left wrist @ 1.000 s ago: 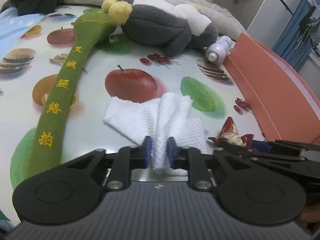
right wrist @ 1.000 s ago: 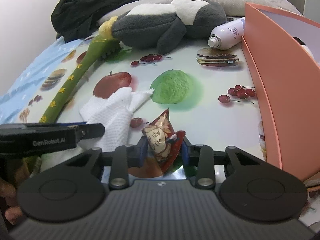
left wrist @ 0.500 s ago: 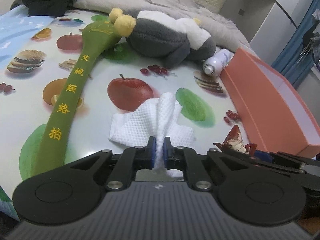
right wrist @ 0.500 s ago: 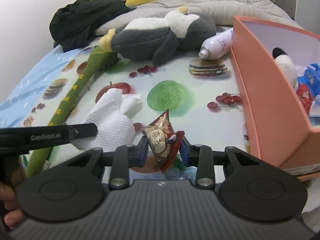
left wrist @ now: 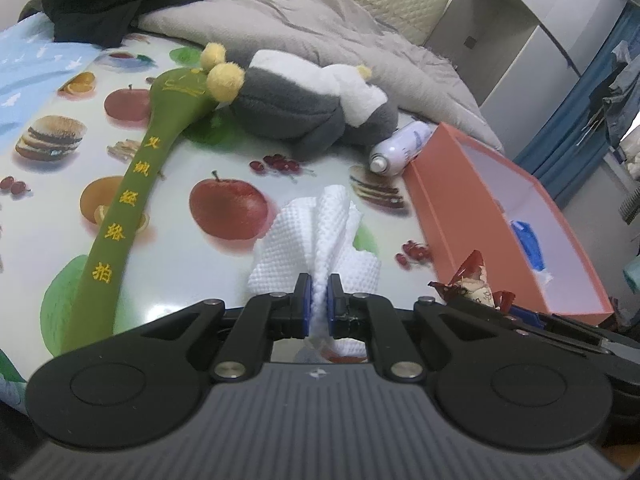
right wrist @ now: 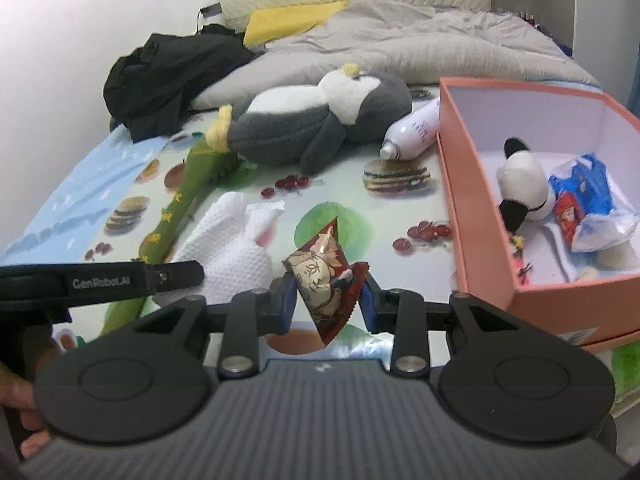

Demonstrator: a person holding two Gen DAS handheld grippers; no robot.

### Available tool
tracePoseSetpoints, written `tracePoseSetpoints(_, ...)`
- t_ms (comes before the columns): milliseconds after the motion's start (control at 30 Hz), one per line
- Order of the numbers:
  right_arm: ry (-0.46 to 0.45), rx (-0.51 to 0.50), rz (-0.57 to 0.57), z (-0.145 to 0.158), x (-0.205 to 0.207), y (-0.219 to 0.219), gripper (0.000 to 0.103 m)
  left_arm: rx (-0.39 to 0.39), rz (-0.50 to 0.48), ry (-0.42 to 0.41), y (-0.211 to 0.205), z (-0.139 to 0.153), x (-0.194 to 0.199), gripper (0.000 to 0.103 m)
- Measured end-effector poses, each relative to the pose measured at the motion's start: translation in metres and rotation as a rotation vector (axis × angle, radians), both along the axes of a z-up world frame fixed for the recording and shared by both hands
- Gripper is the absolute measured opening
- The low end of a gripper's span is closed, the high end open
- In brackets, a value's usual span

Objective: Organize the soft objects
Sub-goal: 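Carry the white cloth and wrapped candy over the pink box with both grippers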

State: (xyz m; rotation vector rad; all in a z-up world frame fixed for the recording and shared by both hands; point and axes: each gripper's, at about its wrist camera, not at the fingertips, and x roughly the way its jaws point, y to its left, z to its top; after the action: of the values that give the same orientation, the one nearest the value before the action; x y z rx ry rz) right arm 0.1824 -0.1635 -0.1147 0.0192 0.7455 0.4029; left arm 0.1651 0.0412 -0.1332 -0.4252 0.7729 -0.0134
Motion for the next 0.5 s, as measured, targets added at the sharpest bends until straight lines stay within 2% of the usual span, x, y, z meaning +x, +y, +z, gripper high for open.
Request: tracePoseSetpoints(500,-0.112,0.052,-0.030,0.075,-0.005,-0.034,0.036,0.014,-0.058,-0.082,-0.039,0.079,0.007,0.010)
